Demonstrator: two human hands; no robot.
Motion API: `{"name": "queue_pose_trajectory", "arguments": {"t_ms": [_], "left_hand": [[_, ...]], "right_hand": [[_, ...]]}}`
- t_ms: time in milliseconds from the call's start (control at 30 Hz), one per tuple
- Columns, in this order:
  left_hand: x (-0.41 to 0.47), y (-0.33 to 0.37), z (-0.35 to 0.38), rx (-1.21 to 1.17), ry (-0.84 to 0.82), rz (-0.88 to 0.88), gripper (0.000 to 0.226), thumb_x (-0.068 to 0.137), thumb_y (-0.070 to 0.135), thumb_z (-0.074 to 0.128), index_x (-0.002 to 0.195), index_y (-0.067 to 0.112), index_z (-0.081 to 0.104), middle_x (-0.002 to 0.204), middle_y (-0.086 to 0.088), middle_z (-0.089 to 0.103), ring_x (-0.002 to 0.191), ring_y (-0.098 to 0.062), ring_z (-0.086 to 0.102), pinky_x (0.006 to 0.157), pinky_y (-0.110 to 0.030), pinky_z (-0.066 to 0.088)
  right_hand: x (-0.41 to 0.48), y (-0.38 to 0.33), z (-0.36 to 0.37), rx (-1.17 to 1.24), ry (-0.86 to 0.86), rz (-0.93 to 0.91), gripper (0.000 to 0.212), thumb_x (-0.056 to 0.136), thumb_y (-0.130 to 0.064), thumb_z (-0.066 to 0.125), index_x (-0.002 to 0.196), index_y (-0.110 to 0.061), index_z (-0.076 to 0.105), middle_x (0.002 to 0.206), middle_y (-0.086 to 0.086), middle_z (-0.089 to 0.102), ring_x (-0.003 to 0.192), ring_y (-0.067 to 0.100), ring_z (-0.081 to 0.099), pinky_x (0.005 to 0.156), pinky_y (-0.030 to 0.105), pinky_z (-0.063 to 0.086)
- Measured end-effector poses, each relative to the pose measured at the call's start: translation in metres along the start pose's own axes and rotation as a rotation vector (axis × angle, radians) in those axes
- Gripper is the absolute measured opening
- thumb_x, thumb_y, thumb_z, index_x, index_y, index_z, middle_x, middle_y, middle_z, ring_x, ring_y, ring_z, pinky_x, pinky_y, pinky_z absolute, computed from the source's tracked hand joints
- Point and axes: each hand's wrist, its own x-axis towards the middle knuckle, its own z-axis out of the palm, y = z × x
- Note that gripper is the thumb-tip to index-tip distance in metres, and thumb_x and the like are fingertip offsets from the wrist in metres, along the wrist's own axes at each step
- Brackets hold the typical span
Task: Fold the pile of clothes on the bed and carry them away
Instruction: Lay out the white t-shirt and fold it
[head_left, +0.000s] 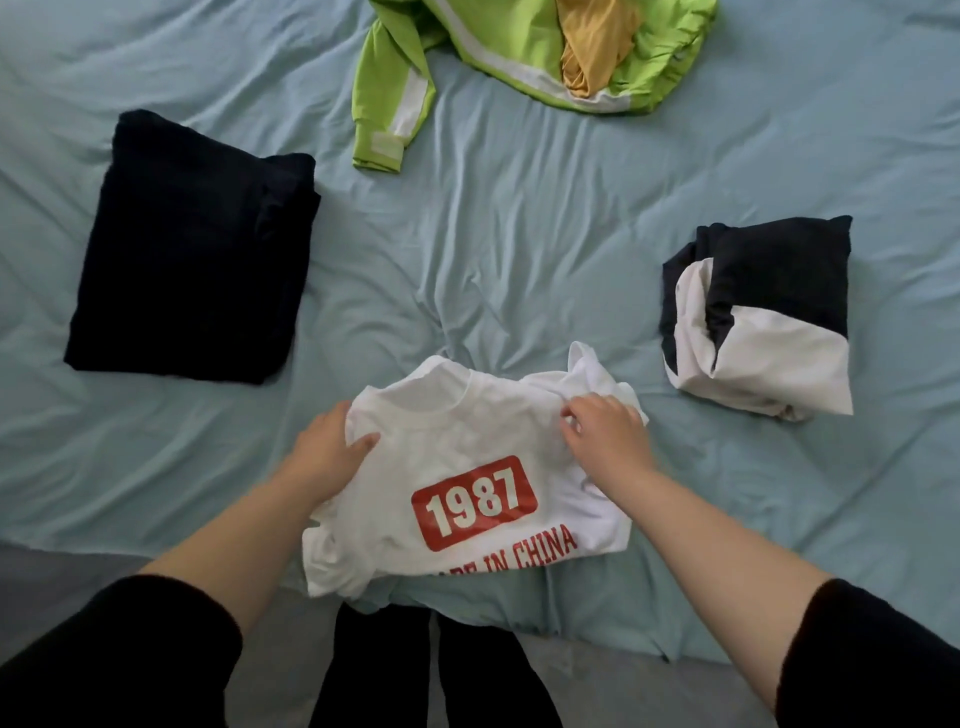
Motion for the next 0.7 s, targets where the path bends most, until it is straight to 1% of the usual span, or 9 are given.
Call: {"name": "queue_pose_trajectory", "arguments": {"t_ms": [100, 200, 300, 400, 433, 500, 567, 600, 700], "left_hand": [[0.021, 0.006, 0.007, -0.098, -0.011, -0.083, 0.045, 0.096, 0.021, 0.052, 0.138, 0.010, 0.045, 0.137, -0.013, 0.053, 0.124, -0.032, 0.049, 0.099, -0.037, 0.039], [0.031, 0.003, 0.015, -0.138, 0.045, -0.141, 0.048, 0.090, 0.018, 0.060, 0.135, 0.012, 0.046, 0.129, -0.011, 0.056, 0.113, -0.031, 0.055, 0.092, -0.038, 0.045], [0.027, -0.001, 0.016, -0.283, 0.039, -0.188, 0.054, 0.083, 0.017, 0.071, 0.132, 0.014, 0.049, 0.114, -0.007, 0.061, 0.094, -0.023, 0.056, 0.079, -0.032, 0.044], [0.021, -0.001, 0.007, -0.290, 0.036, -0.175, 0.030, 0.080, 0.021, 0.075, 0.106, 0.011, 0.065, 0.091, -0.004, 0.065, 0.081, -0.023, 0.060, 0.069, -0.033, 0.047], [0.018, 0.000, 0.000, -0.278, 0.047, -0.157, 0.021, 0.080, 0.024, 0.075, 0.094, 0.010, 0.067, 0.082, -0.003, 0.064, 0.076, -0.024, 0.060, 0.064, -0.034, 0.046], [0.013, 0.003, -0.014, -0.294, 0.063, -0.115, 0.021, 0.079, 0.028, 0.076, 0.078, 0.011, 0.065, 0.070, -0.002, 0.059, 0.067, -0.023, 0.054, 0.058, -0.033, 0.040], [0.008, 0.006, -0.029, -0.328, 0.052, -0.071, 0.025, 0.078, 0.032, 0.077, 0.079, 0.010, 0.065, 0.072, -0.002, 0.059, 0.068, -0.021, 0.053, 0.060, -0.033, 0.039], [0.007, 0.008, -0.037, -0.358, 0.039, -0.054, 0.025, 0.077, 0.032, 0.078, 0.082, 0.010, 0.066, 0.076, -0.003, 0.062, 0.071, -0.021, 0.055, 0.063, -0.034, 0.043], [0.004, 0.017, -0.056, -0.438, 0.021, -0.009, 0.021, 0.078, 0.028, 0.079, 0.088, 0.014, 0.067, 0.085, -0.005, 0.068, 0.078, -0.020, 0.062, 0.072, -0.034, 0.051]], "right_hand": [[0.036, -0.021, 0.003, 0.082, 0.065, -0.054, 0.024, 0.095, -0.022, 0.044, 0.107, -0.021, 0.064, 0.109, -0.002, 0.066, 0.107, 0.022, 0.055, 0.090, 0.033, 0.033], [0.059, -0.033, 0.012, 0.086, -0.166, -0.117, 0.038, 0.094, -0.026, 0.045, 0.132, -0.027, 0.051, 0.122, -0.001, 0.064, 0.115, 0.023, 0.053, 0.100, 0.036, 0.030], [0.063, -0.043, 0.014, -0.019, -0.399, -0.216, 0.060, 0.086, -0.023, 0.051, 0.142, -0.039, 0.036, 0.125, -0.005, 0.062, 0.118, 0.022, 0.053, 0.101, 0.042, 0.026], [0.060, -0.046, 0.008, 0.066, -0.582, -0.157, 0.060, 0.080, -0.016, 0.058, 0.133, -0.042, 0.047, 0.123, -0.010, 0.062, 0.115, 0.018, 0.055, 0.099, 0.044, 0.030], [0.060, -0.044, 0.005, 0.121, -0.616, -0.121, 0.050, 0.079, -0.018, 0.060, 0.124, -0.039, 0.055, 0.117, -0.010, 0.064, 0.108, 0.017, 0.057, 0.095, 0.040, 0.036], [0.062, -0.038, -0.002, 0.288, -0.678, -0.054, 0.020, 0.077, -0.025, 0.064, 0.095, -0.034, 0.065, 0.094, -0.009, 0.065, 0.089, 0.015, 0.060, 0.077, 0.028, 0.045], [0.064, -0.034, -0.010, 0.442, -0.738, -0.012, 0.012, 0.071, -0.035, 0.071, 0.081, -0.031, 0.065, 0.085, -0.008, 0.063, 0.082, 0.012, 0.060, 0.067, 0.023, 0.045], [0.065, -0.034, -0.014, 0.490, -0.742, -0.007, 0.017, 0.067, -0.041, 0.073, 0.079, -0.032, 0.065, 0.090, -0.010, 0.064, 0.087, 0.011, 0.060, 0.070, 0.024, 0.046], [0.071, -0.037, -0.026, 0.569, -0.587, -0.051, 0.026, 0.057, -0.054, 0.069, 0.073, -0.035, 0.061, 0.123, -0.019, 0.060, 0.116, 0.010, 0.052, 0.101, 0.035, 0.040]]}}
